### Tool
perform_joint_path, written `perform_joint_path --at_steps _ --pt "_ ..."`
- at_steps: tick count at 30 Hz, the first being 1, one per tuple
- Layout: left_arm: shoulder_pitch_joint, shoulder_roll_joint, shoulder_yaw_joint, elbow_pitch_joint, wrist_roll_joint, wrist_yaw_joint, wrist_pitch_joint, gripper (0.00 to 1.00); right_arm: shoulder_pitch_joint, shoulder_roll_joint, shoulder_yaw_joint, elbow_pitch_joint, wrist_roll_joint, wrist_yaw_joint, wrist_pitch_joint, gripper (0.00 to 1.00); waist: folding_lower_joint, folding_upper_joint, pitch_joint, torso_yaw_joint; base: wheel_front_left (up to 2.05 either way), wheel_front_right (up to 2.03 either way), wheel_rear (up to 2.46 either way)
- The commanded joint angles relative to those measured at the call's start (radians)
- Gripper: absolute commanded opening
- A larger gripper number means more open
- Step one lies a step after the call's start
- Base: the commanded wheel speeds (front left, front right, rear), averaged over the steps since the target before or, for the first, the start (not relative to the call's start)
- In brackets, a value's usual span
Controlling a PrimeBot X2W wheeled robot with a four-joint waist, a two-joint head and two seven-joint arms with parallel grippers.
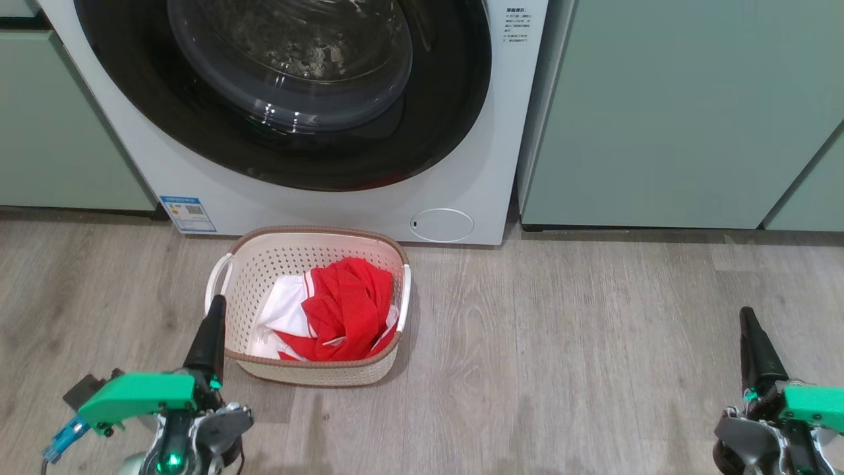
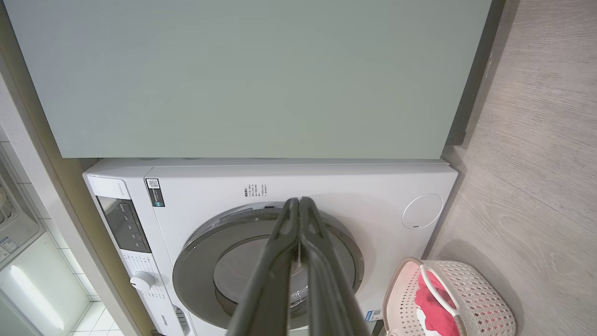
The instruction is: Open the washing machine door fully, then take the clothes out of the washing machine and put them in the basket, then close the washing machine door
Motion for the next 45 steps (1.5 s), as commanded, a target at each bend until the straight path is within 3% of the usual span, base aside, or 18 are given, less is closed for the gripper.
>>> perform_joint_path --at_steps 1,45 --pt "-0.034 0.006 0.028 -0.035 -0.005 0.001 0.006 0.00 -0.037 -0.002 0.019 -0.042 0.006 -0.001 0.006 0.00 0.0000 0.0000 0.000 0.000 0.00 0.00 0.00" --pt "-0.034 0.006 0.028 -0.035 -0.005 0.001 0.006 0.00 -0.037 -0.002 0.019 -0.042 0.006 -0.001 0.006 0.00 0.0000 0.0000 0.000 0.000 0.00 0.00 0.00"
